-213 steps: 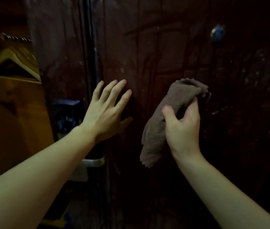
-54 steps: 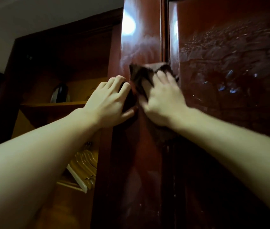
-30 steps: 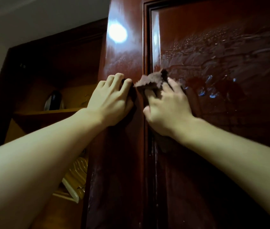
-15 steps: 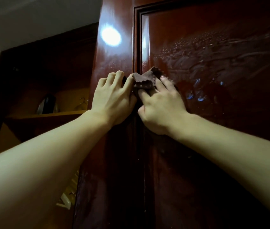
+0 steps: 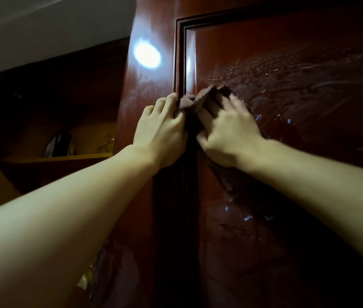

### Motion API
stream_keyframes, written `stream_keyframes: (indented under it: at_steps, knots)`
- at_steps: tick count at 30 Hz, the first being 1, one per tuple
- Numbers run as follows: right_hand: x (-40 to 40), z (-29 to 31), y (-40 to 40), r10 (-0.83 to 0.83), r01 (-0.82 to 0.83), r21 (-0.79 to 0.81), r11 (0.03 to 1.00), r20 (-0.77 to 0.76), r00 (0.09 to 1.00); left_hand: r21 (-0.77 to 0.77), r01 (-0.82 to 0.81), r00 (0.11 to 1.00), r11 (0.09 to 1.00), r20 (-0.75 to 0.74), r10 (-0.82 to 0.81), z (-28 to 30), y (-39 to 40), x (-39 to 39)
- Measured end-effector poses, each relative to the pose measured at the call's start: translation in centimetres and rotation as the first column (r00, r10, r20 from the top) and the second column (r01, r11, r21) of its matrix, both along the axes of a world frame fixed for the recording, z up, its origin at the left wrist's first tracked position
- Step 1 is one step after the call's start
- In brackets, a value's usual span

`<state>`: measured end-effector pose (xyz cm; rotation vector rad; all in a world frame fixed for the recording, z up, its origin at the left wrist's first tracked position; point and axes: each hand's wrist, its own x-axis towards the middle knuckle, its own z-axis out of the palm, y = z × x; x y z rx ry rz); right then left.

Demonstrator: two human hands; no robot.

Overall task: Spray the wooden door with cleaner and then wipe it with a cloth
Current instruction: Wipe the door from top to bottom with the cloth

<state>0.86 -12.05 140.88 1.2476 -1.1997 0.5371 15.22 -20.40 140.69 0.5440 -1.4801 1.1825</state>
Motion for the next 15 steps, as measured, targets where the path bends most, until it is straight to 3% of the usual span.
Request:
stream_keyframes:
  at_steps: [4,6,11,15]
  knots:
    - [-0.1,5.7,1.5,-0.114,0.109,0.042,0.993,0.113,0.987,0.039,0.003,0.999,0.999,-0.046,-0.002,0.4,0.2,-1.5]
    - [0.3,5.8,1.8,-0.106,0.097,0.078,0.992,0.130,0.986,0.031,0.032,0.996,0.999,-0.087,-0.029,0.5,0.2,-1.9]
    - [0.0,1.0,1.2,0.050,-0.050,-0.004,0.999,-0.033,0.998,0.001,0.065,0.992,0.998,-0.109,-0.064,0.9,-0.1,-2.6]
    - [-0.3,3.2,0.7,0.006,-0.006,-0.016,1.000,-0.022,1.000,-0.017,0.076,0.988,0.997,-0.135,-0.078,0.9,-0.1,-3.0]
